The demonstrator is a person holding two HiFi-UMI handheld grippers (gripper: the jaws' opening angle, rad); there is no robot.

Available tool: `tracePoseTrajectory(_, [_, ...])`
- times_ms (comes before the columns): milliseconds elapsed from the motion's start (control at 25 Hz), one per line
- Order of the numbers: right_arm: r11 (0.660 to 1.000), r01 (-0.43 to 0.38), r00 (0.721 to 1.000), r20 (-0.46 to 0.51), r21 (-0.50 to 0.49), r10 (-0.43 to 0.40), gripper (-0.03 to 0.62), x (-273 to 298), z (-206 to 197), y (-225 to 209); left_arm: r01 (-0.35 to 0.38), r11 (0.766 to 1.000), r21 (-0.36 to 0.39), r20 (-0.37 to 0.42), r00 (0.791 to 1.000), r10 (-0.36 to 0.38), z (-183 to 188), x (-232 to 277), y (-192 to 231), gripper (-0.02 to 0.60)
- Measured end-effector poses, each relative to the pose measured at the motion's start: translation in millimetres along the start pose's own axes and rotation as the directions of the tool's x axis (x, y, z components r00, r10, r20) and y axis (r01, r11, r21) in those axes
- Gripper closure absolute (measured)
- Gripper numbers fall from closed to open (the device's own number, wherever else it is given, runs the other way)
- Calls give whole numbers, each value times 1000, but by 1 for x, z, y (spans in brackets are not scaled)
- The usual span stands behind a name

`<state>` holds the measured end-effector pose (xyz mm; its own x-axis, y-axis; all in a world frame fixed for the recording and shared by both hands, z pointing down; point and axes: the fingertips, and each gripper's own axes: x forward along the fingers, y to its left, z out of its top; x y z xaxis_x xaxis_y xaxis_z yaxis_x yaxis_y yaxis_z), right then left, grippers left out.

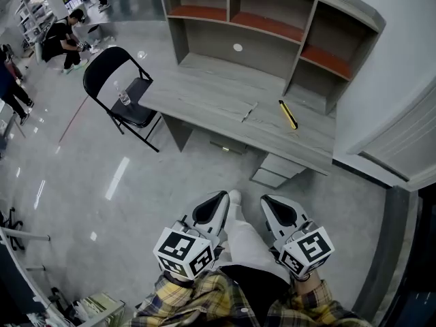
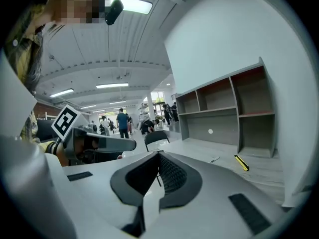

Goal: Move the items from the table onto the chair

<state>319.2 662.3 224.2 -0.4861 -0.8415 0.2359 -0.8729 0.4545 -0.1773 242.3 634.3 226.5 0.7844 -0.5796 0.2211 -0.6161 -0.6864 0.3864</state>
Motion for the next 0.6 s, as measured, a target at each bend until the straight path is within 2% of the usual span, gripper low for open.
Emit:
tracePoseTrajectory(280, [999, -51, 999, 15, -1, 51, 576, 87, 42, -54, -63, 998, 3, 26, 998, 63, 57, 59, 71, 577])
tracePoseTrajectory(600, [998, -63, 997, 35, -13, 64, 576, 169, 93, -126, -60, 998, 33, 34, 998, 59, 125, 142, 126, 577])
